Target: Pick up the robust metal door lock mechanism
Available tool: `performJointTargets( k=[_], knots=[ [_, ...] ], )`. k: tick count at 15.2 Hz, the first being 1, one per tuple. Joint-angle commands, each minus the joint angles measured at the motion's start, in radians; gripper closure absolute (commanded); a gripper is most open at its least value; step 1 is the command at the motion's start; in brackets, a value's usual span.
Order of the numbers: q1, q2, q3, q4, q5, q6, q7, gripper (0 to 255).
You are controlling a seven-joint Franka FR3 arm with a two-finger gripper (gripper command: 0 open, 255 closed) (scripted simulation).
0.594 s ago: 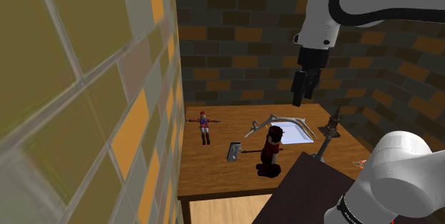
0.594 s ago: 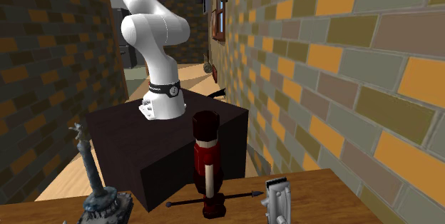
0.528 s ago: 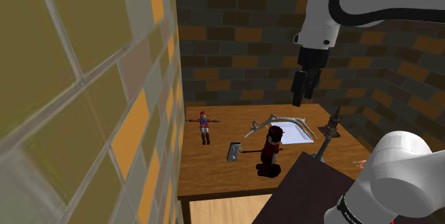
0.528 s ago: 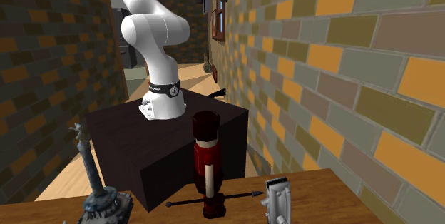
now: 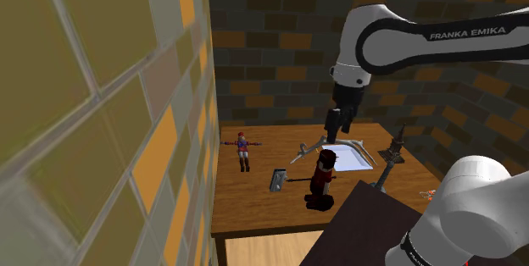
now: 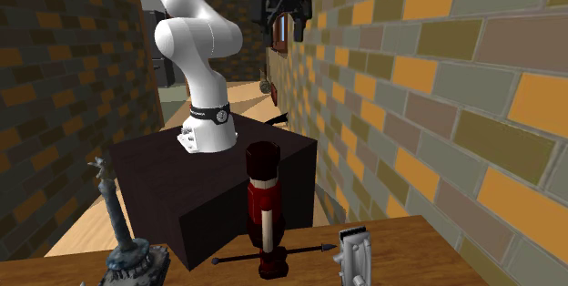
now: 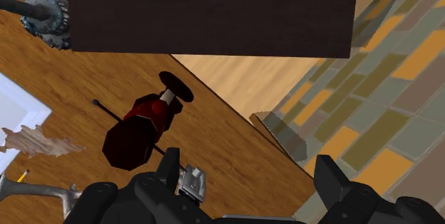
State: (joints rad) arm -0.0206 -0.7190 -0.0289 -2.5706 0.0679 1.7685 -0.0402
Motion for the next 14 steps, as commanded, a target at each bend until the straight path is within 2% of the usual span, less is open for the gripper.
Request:
performJointTargets(
  k=[1, 8, 14],
  knots=[
    [0.000, 0.047, 0.004, -0.031, -0.004, 0.091, -0.003, 0],
    [-0.005, 0.269, 0.011, -0.082, -0.023, 0.395, -0.017, 0],
    [-0.013, 0.512, 0.014, -0.058, -0.046, 0.641, -0.019, 0]
  ],
)
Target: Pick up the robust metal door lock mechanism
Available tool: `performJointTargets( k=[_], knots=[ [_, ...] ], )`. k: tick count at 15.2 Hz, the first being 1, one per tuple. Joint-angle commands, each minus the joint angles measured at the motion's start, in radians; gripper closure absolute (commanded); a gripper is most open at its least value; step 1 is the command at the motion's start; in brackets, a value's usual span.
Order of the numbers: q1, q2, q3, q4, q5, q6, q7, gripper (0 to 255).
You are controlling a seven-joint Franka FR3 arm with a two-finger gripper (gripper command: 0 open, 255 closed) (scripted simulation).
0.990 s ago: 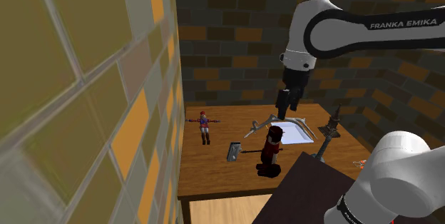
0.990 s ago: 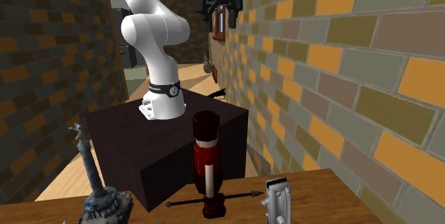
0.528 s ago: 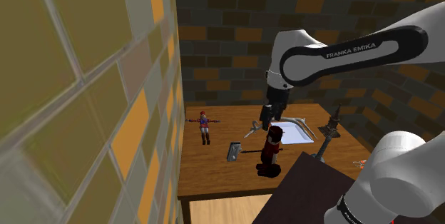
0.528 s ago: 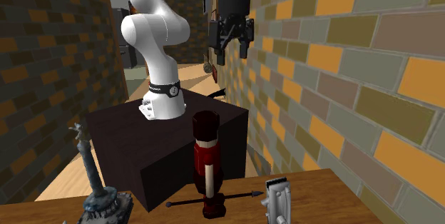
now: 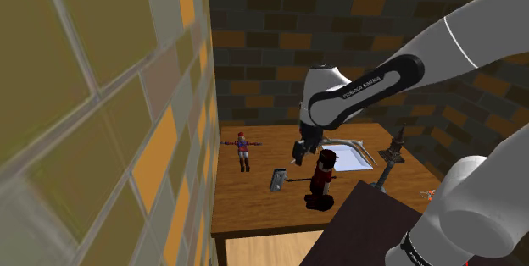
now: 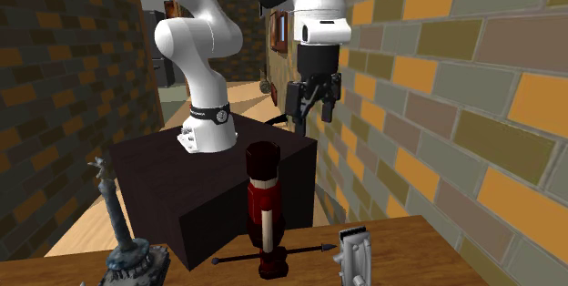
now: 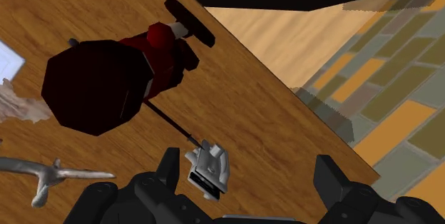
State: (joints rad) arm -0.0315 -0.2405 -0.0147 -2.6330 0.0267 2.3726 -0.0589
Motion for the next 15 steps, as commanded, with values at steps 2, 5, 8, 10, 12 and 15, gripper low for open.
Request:
performJointTargets(
  k=[2, 5, 8, 10, 12, 15],
  knots=[
    [-0.005, 0.120, 0.000, 0.025, -0.015, 0.111, 0.002, 0],
    [-0.010, 0.251, -0.001, 0.070, -0.035, 0.212, 0.010, 0],
    [-0.012, 0.382, -0.007, 0.128, -0.059, 0.299, 0.022, 0],
    [-0.010, 0.468, -0.014, 0.173, -0.075, 0.348, 0.031, 0],
    [-0.007, 0.553, -0.022, 0.224, -0.090, 0.391, 0.040, 0],
    [-0.001, 0.666, -0.035, 0.301, -0.106, 0.439, 0.049, 0]
  ],
)
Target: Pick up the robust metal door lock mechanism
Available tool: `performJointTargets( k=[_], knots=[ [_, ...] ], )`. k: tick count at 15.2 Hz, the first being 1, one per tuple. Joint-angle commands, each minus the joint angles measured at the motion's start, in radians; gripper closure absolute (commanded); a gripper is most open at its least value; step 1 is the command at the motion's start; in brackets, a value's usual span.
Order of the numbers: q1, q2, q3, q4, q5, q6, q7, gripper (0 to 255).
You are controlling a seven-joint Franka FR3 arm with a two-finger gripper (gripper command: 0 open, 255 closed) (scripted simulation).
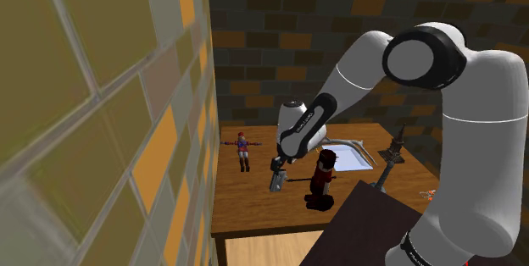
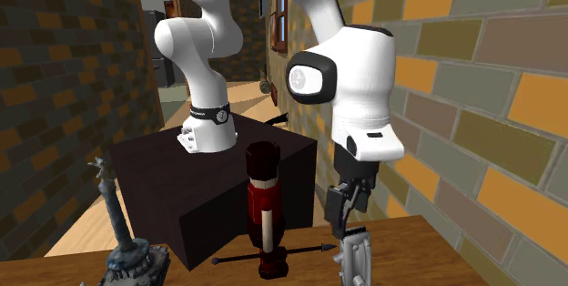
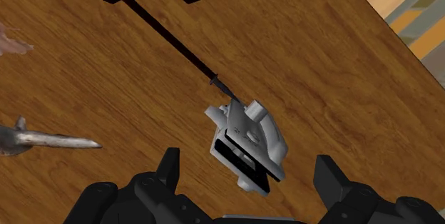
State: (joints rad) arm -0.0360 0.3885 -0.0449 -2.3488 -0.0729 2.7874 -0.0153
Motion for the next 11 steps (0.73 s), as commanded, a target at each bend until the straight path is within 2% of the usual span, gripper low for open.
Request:
performJointTargets(
  k=[1, 9, 10, 11],
  knots=[
    [0.004, 0.051, -0.005, 0.020, -0.006, 0.035, 0.006, 0],
    [0.005, 0.145, -0.007, 0.047, -0.007, 0.103, 0.011, 0],
    [0.004, 0.148, -0.007, 0.050, -0.007, 0.103, 0.010, 255],
    [0.005, 0.148, -0.007, 0.050, -0.007, 0.102, 0.010, 255]
  ],
)
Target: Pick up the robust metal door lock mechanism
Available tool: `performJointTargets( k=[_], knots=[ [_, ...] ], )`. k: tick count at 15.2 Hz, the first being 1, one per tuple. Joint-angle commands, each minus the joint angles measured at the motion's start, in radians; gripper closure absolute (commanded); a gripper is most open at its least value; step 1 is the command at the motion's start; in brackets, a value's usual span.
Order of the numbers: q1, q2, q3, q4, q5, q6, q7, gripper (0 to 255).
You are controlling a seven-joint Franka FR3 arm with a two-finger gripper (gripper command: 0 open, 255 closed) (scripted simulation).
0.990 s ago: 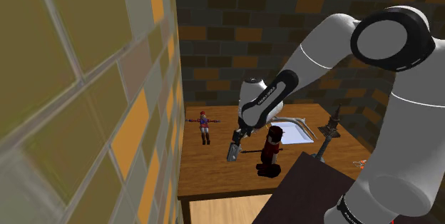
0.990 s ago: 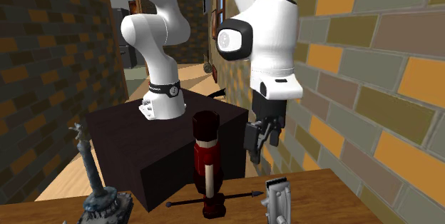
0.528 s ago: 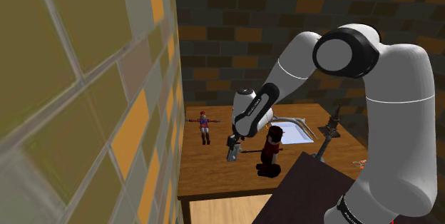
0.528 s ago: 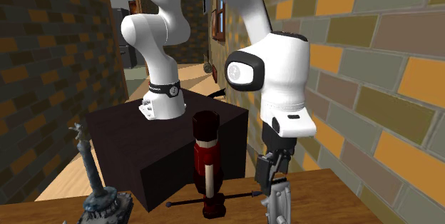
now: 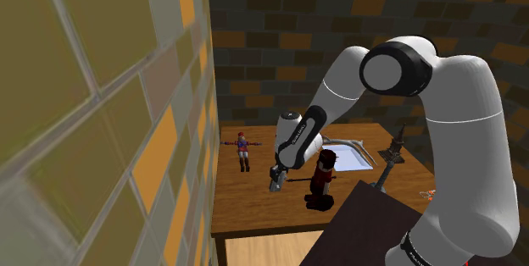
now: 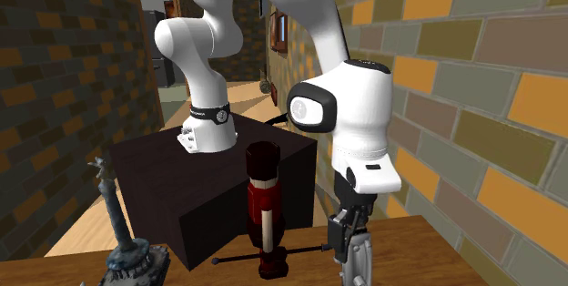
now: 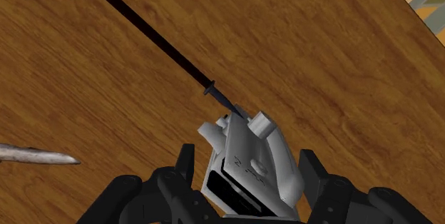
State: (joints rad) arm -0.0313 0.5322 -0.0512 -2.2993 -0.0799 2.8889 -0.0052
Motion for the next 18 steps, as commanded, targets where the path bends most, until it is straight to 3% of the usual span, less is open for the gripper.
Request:
performJointTargets(
  k=[1, 8, 18],
  knots=[
    [0.000, 0.004, 0.000, 0.000, 0.000, 0.001, 0.000, 255],
    [0.001, 0.002, -0.001, -0.003, 0.000, 0.002, 0.001, 255],
    [-0.001, -0.140, 0.002, -0.039, 0.002, -0.104, -0.007, 255]
  ],
)
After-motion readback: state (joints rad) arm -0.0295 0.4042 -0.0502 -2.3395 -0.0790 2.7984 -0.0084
